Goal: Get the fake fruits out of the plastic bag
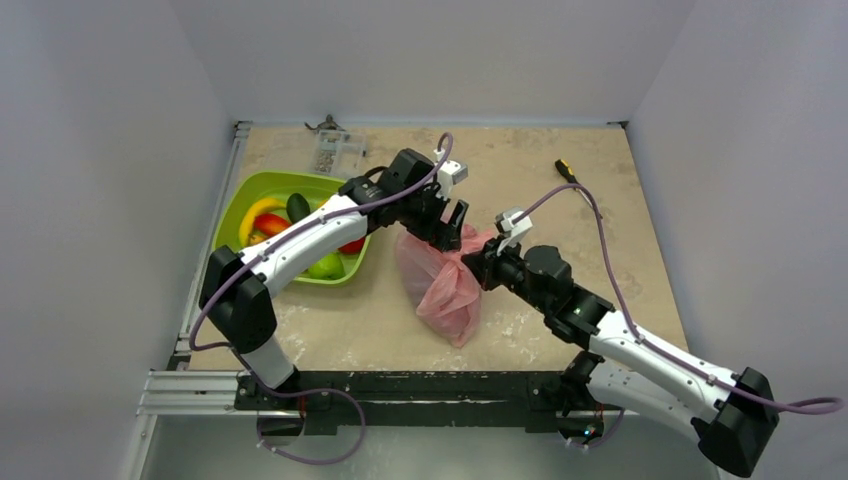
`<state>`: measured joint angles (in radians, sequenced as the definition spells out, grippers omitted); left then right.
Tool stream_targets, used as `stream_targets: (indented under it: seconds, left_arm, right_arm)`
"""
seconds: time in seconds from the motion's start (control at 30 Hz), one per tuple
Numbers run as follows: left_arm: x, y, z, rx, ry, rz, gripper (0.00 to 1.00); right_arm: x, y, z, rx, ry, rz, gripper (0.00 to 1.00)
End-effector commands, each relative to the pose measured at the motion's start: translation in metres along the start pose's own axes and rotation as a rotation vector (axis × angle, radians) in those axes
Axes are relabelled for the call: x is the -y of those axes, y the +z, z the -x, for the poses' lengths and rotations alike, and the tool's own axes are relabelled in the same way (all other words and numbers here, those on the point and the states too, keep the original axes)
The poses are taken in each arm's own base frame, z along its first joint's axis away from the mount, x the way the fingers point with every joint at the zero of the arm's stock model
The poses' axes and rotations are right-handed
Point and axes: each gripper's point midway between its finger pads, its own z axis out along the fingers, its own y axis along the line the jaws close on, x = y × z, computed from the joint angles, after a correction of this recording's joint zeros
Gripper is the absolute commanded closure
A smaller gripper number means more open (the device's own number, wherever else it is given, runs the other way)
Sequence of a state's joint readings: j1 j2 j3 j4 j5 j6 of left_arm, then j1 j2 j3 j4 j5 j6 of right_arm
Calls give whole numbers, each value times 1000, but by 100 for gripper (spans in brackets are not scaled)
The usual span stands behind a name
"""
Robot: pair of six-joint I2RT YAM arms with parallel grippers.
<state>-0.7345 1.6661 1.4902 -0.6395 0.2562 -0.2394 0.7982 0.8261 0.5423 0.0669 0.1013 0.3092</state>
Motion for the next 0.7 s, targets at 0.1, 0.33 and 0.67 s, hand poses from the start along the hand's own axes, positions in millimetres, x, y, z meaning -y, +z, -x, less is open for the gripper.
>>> stream_targets:
  seconds: [0.1, 0.33, 0.67]
  left_arm:
    - [14, 17, 1, -36, 21, -82, 29]
    - [14, 13, 3, -32, 42, -79, 80]
    - [-13, -31, 34, 174, 30, 31, 100]
  right_arm:
    - [-19, 7, 25, 44, -20, 78, 100]
    - [-22, 11, 24, 45, -13, 94, 100]
    - [-17, -4, 13, -2, -28, 82, 100]
